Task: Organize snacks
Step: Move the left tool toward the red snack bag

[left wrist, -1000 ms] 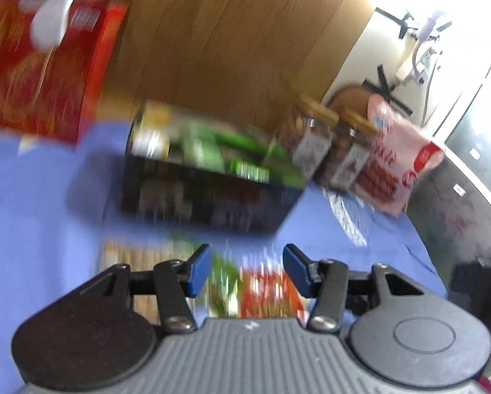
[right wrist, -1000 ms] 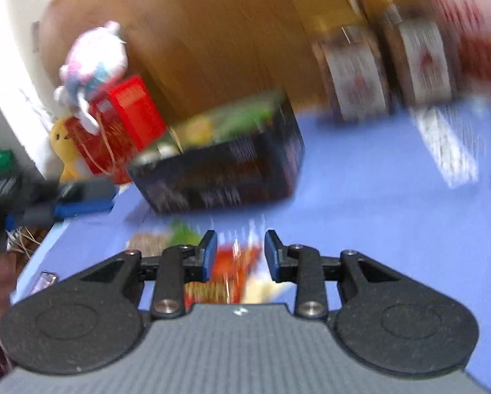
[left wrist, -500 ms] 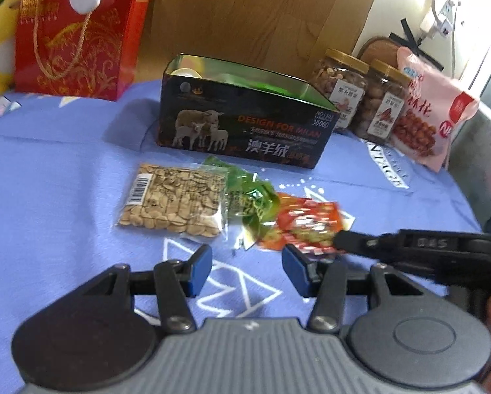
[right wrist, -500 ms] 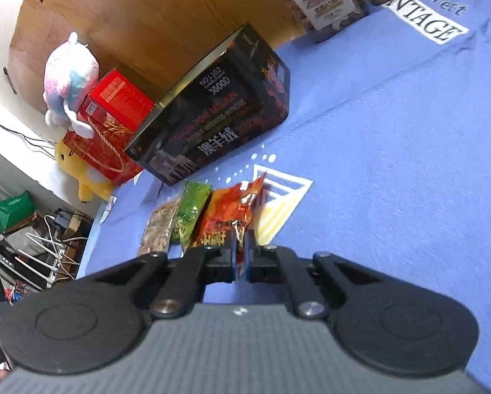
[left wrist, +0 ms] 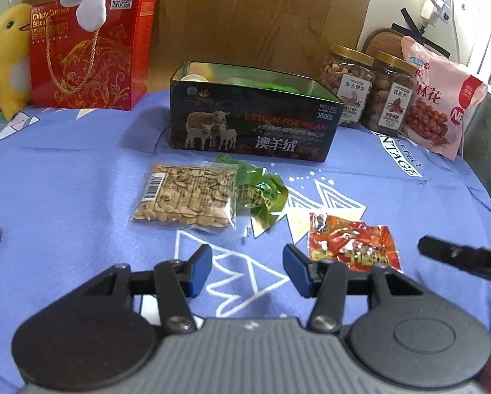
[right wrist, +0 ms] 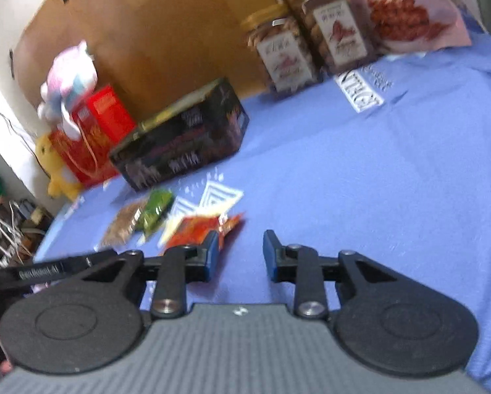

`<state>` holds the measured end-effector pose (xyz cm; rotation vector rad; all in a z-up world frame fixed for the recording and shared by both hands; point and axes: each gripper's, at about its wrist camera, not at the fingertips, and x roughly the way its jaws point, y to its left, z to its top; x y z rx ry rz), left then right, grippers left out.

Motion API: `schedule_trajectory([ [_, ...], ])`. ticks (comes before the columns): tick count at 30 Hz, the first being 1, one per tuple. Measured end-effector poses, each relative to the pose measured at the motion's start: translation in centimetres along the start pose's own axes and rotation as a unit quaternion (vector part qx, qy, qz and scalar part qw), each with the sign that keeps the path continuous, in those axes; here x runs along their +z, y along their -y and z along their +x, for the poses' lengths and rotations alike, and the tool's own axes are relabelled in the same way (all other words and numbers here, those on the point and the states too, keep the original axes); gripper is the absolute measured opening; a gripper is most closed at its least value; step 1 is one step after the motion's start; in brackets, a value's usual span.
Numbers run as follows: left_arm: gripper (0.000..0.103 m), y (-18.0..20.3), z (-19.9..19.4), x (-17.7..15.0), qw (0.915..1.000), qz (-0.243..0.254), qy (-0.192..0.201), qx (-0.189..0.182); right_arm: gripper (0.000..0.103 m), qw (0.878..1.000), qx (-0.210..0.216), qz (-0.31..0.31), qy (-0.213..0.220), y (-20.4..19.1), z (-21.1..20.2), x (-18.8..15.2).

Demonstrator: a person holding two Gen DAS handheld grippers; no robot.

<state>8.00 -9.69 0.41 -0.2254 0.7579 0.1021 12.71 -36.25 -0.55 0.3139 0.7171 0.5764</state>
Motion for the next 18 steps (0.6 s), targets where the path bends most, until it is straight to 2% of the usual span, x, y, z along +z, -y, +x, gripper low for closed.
schedule_trajectory([
  [6, 0.049, 0.5, -0.7, -0.5, 0.9999, 0.01, 0.004, 0.002, 0.033, 0.999, 0.034, -0.033, -0.001, -1.9, -0.5, -0.4],
  [12, 0.049, 1.2, -1.9, -1.2, 0.9994, 0.031, 0.016, 0.006, 0.034, 0.998, 0.042, -0.054, -0.004, -3.3, -0.9, -1.3],
  [18, 0.051, 1.0, -2.5, -2.1, 0.9996, 0.026, 0.014, 0.002, 0.035, 0.996, 0.053, -0.065, -0.022, -4.5, -1.0, -2.7],
])
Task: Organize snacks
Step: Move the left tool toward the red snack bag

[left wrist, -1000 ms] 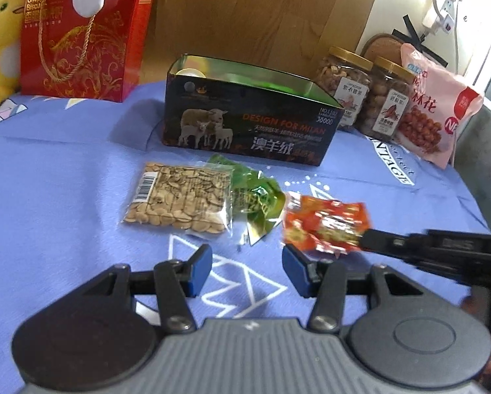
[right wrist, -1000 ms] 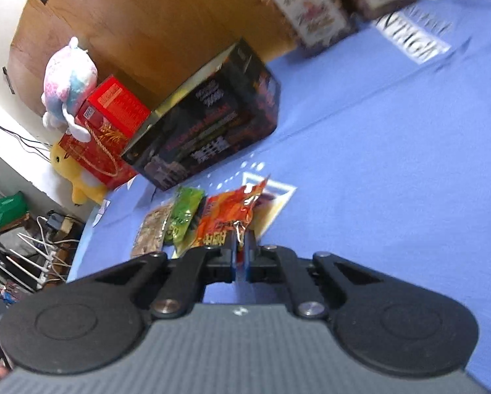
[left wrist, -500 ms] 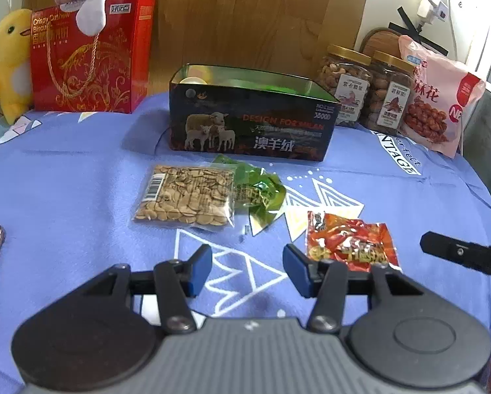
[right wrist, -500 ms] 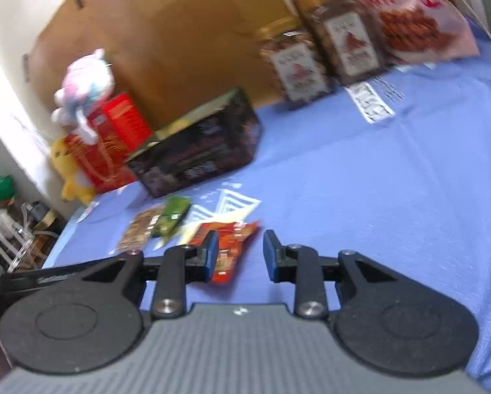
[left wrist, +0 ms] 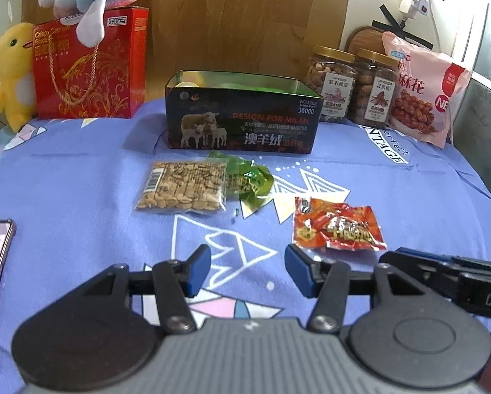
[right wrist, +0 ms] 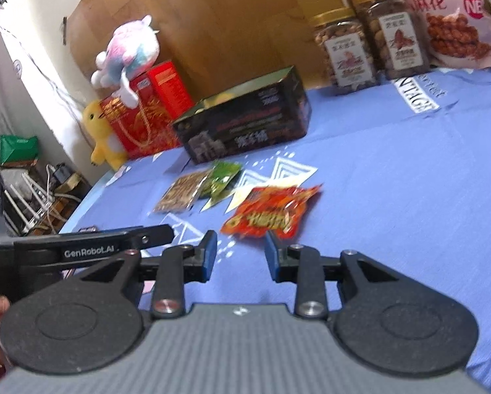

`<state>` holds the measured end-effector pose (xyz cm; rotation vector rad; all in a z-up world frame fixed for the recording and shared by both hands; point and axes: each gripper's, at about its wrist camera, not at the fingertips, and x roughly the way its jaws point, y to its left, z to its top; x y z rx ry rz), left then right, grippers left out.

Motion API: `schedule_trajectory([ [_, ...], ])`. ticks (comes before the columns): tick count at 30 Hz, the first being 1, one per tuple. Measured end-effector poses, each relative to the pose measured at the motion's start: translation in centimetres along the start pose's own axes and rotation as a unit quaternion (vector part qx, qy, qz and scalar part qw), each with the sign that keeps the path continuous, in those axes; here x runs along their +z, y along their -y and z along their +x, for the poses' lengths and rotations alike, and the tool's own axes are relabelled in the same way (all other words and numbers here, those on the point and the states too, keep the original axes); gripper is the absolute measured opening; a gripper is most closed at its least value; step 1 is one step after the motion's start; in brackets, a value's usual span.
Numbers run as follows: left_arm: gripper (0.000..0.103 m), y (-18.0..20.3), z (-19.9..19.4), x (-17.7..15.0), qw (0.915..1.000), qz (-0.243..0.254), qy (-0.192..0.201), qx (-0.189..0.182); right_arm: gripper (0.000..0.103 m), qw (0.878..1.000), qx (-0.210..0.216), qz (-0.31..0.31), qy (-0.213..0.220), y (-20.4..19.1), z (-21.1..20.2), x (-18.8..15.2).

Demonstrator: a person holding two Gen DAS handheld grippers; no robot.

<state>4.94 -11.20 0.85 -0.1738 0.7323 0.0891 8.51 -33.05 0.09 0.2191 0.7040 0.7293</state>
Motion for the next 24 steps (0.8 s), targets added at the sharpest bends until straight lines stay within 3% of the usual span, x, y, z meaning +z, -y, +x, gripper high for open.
schedule_trajectory([
  [14, 0.051, -1.1, -1.1, -0.8, 1.0, -0.007, 0.0, 0.003, 0.036, 1.0, -0.01, -0.003, -0.008, -2.3, -0.3, -0.9],
  [24, 0.051, -1.5, 0.8, -0.4, 0.9998, -0.007, -0.019, 0.007, 0.039, 0.999, -0.032, 0.015, -0.003, -0.6, -0.2, -0.4],
])
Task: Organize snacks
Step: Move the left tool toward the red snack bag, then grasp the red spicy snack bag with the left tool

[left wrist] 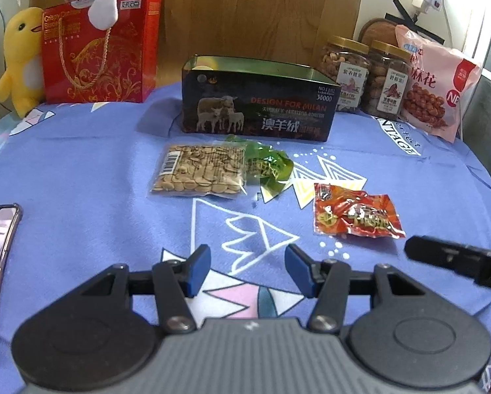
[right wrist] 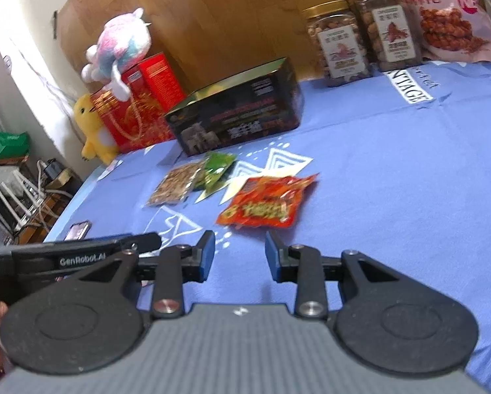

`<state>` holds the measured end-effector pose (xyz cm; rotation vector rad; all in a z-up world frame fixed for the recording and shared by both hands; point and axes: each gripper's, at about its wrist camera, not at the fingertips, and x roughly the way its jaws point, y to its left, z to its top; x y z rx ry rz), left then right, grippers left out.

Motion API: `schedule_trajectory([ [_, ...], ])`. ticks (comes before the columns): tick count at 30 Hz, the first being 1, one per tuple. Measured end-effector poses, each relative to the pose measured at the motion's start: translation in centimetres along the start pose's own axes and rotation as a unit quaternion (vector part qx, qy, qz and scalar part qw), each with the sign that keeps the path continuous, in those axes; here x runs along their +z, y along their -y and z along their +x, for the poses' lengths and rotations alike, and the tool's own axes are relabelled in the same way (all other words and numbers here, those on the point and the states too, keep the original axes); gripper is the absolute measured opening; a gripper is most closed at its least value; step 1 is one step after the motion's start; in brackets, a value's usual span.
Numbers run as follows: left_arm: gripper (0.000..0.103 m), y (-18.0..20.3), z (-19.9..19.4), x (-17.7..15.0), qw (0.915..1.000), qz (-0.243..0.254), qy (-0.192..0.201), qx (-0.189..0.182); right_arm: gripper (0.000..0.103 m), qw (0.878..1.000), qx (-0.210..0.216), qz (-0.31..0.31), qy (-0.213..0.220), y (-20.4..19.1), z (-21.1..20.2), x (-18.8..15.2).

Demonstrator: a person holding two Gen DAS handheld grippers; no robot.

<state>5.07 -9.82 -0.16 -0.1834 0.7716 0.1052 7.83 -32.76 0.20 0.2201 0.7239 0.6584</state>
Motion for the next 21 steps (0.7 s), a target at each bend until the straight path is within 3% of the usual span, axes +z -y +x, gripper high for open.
schedule_trajectory([
  [7, 0.051, 0.5, 1.6, 0.7, 0.9999, -0.001, -0.015, -0.007, 0.042, 0.999, -0.009, 0.033, 0.008, 2.8, 0.1, 0.9],
  [12, 0.051, 0.4, 1.4, 1.7, 0.9981, -0.009, -0.004, -0.061, 0.042, 0.999, 0.006, 0.045, -0.006, 5.0, 0.5, 1.6],
  [21, 0.051, 1.8, 4.6, 4.2, 0.9831, -0.03, -0.047, -0.175, 0.043, 0.996, 0.048, 0.064, -0.036, 6.8, 2.4, 2.6],
])
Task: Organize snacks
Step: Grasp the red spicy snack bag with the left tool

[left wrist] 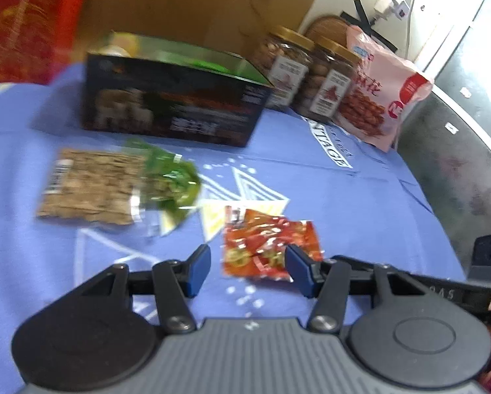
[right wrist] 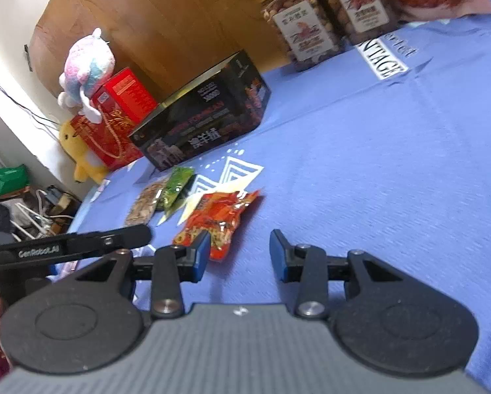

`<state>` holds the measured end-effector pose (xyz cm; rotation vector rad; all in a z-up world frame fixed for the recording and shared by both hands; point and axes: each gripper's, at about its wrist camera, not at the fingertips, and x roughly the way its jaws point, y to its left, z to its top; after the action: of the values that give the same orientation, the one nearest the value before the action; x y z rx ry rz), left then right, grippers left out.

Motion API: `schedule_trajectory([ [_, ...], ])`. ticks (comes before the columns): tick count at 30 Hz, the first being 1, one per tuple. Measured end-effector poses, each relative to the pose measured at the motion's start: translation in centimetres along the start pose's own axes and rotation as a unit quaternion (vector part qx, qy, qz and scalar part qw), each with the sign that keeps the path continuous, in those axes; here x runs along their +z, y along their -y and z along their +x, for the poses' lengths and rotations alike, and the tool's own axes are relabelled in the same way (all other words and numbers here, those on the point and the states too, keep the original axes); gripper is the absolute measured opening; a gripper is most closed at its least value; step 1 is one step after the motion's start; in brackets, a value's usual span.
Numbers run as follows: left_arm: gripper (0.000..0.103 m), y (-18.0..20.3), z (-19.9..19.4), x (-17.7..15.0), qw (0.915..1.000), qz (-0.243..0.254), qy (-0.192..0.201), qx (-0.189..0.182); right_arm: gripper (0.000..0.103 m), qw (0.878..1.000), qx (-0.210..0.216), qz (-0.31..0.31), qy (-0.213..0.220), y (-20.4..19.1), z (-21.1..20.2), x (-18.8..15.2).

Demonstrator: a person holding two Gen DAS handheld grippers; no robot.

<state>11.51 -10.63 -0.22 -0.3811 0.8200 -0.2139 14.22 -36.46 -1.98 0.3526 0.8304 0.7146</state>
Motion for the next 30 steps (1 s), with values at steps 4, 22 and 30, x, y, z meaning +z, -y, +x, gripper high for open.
schedule_trajectory([
  [4, 0.052, -0.2, 2.4, 0.5, 0.9988, -0.009, -0.02, -0.044, 0.037, 0.999, 0.029, 0.016, -0.02, 0.7, 1.2, 1.0],
  [22, 0.069, -3.3, 1.7, 1.2, 0.9884, -0.094, -0.03, -0.115, 0.013, 0.958, 0.2, 0.201, -0.046, 5.1, 1.8, 1.9],
  [30, 0.043, -2.6, -0.8, 4.7, 0.9946, -0.047, 0.021, -0.091, 0.012, 0.965, 0.209, 0.156, -0.036, 2.4, 2.1, 5.1],
])
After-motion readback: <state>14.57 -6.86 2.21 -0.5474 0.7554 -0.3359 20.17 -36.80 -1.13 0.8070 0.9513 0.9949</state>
